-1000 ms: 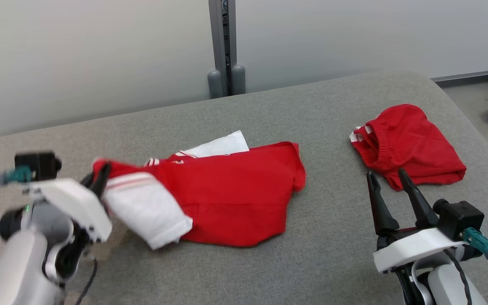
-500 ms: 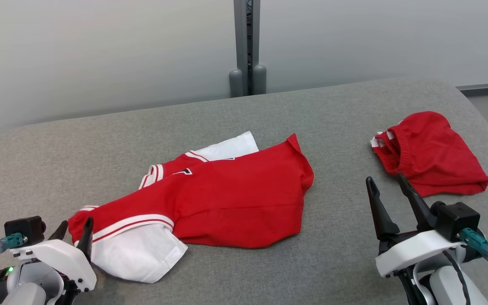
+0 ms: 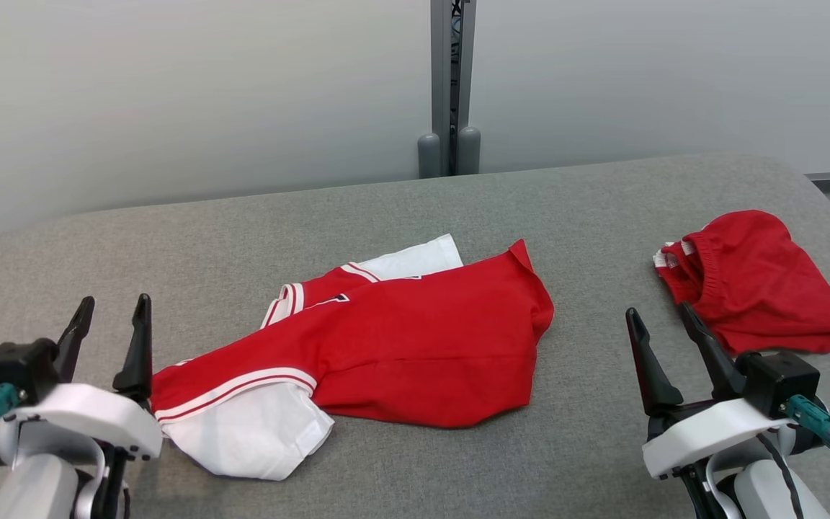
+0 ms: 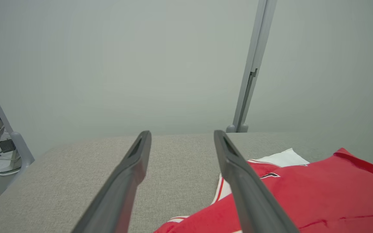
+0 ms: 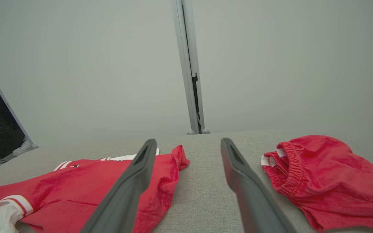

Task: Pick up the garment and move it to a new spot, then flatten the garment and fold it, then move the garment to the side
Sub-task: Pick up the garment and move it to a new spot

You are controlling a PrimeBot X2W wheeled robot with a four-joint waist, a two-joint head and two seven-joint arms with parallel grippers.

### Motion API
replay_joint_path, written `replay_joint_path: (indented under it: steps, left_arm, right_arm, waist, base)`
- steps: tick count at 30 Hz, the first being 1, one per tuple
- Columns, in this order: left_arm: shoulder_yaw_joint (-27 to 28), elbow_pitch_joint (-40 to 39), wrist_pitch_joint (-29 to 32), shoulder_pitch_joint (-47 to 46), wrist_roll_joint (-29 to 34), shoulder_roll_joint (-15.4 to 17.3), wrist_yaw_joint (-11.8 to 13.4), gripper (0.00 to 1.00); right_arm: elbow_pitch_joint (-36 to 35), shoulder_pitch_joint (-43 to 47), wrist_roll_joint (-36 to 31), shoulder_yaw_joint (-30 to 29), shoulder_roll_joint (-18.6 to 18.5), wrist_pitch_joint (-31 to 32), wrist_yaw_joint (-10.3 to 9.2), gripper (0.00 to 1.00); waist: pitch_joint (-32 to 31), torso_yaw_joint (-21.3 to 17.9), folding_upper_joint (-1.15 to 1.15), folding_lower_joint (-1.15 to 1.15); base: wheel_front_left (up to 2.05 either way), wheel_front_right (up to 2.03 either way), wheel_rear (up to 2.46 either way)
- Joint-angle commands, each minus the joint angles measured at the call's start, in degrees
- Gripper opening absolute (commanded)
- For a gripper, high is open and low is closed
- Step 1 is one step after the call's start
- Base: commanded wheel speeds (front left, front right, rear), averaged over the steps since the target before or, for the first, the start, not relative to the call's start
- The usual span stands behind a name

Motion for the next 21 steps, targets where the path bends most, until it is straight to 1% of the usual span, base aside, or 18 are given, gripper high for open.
replay_joint_path:
  steps: [1, 6, 9, 10, 13, 16, 18, 20, 21]
  left_arm:
    - [0.3, -2.7, -0.7, 2.3, 0.7, 0.1, 1.4, 1.00]
    - [0.9, -13.7, -2.0, 10.3, 2.7, -0.7, 6.1, 1.00]
    - [1.2, -19.1, -2.3, 14.7, 3.8, -1.9, 8.8, 1.00]
    - [1.6, -21.9, -2.6, 17.3, 4.0, -3.2, 10.2, 1.00]
    - [1.3, -24.0, -2.8, 20.5, 5.1, -4.8, 10.8, 1.00]
    - [1.3, -24.5, -2.9, 21.6, 5.7, -5.6, 11.1, 1.00]
    - [1.4, -24.9, -2.9, 21.9, 6.0, -6.6, 10.7, 1.00]
    - [1.8, -24.7, -2.9, 21.9, 6.4, -6.9, 10.1, 1.00]
    - [2.5, -24.3, -2.9, 21.4, 6.7, -7.1, 9.4, 1.00]
  right_arm:
    - [-0.2, 0.6, 0.4, -0.1, 0.0, -0.3, 0.01, 1.00]
    - [-0.6, 1.5, 0.5, -0.7, 0.1, -0.3, 0.01, 1.00]
    - [-0.7, 2.4, 0.5, -1.3, 0.0, -0.3, 0.01, 1.00]
    - [-0.8, 2.7, 0.5, -1.6, 0.2, -0.3, 0.01, 1.00]
    - [-1.0, 3.3, 0.6, -2.1, 0.6, -0.3, 0.01, 1.00]
    - [-1.1, 3.5, 0.5, -2.1, 0.8, -0.3, 0.01, 1.00]
    - [-1.0, 3.5, 0.3, -2.1, 0.7, -0.3, 0.01, 1.00]
    - [-1.0, 3.4, 0.2, -2.1, 0.5, -0.3, 0.01, 1.00]
    - [-0.9, 3.2, 0.1, -2.0, 0.4, -0.3, 0.01, 1.00]
  waist:
    - [-0.1, 0.1, 0.00, 0.00]
    - [-0.3, -0.2, 0.00, 0.00]
    - [-0.5, -0.1, 0.00, 0.00]
    - [-0.5, -0.1, 0.00, 0.00]
    - [-0.5, -0.1, 0.00, 0.00]
    - [-0.4, 0.2, 0.00, 0.00]
    - [-0.4, 0.5, 0.00, 0.00]
    - [-0.4, 0.7, 0.00, 0.00]
    - [-0.3, 0.9, 0.00, 0.00]
  base:
    - [0.00, 0.00, 0.00]
    - [0.00, 0.00, 0.00]
    - [0.00, 0.00, 0.00]
    - [0.00, 0.00, 0.00]
    - [0.00, 0.00, 0.00]
    - [0.00, 0.00, 0.00]
    - [0.00, 0.00, 0.00]
    - [0.00, 0.00, 0.00]
    - [0.00, 0.00, 0.00]
